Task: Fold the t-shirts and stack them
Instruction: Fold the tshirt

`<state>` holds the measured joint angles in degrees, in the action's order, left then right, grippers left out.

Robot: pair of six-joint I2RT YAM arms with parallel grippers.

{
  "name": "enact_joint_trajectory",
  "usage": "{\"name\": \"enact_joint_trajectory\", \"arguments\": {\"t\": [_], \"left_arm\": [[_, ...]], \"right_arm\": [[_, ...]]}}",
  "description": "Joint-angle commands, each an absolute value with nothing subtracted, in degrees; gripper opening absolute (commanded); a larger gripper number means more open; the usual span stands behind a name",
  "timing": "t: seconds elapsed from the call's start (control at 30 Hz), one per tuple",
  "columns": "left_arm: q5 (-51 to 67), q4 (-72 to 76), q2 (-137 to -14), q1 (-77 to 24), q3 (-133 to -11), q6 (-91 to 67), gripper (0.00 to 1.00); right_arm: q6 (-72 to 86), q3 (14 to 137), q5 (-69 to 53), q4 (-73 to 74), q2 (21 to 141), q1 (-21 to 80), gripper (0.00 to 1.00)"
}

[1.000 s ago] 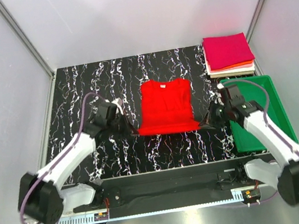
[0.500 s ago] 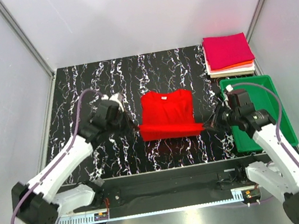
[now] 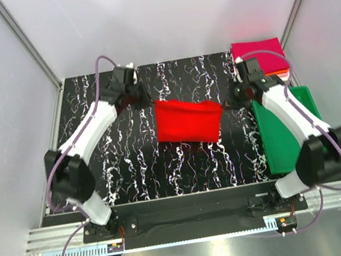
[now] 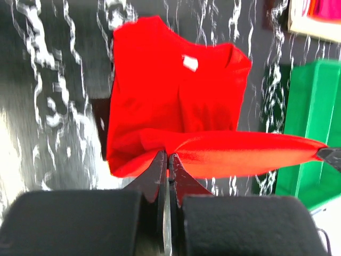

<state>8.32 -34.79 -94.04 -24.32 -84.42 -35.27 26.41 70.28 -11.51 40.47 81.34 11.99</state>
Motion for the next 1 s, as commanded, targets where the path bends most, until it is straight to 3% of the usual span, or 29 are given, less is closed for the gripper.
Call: {"name": "enact_joint_trajectory", "arguments": {"t": [0.0,0.37,0.43,0.47,0.53,0.7,0.97], "left_arm": [[10.02,-33.31,-102.26,-21.36,-93.85,-31.21,0.0],[19.15,-31.91,-130.5,-20.04,-121.43,-25.84,0.01],[19.6,-31.2,-135.16,-19.86,-126.09,-24.53,0.11],[18.56,-31.2,-136.31,-19.86,-127.17,-24.35,0.22],[16.1,-30.94,-138.51,-19.25,-128.84,-24.61,0.27],[12.57,-29.97,-135.54,-17.84,-124.99,-24.18,0.31],[18.63,-23.47,-124.82,-21.0,-108.73,-22.59,0.31]], "right_arm": [[21.27,77.94,-6.77,40.08,88.22,10.81,0.0],[22.41,91.66,-4.48,39.9,112.31,8.26,0.0],[22.24,93.33,-1.94,39.47,115.64,7.91,0.02],[21.54,93.69,-1.32,37.81,116.62,7.82,0.07],[20.92,95.87,-0.35,36.39,119.51,7.65,0.22],[19.95,98.09,-1.66,36.3,120.24,7.47,0.32],[21.7,96.07,-8.25,39.19,115.05,7.56,0.33]]}}
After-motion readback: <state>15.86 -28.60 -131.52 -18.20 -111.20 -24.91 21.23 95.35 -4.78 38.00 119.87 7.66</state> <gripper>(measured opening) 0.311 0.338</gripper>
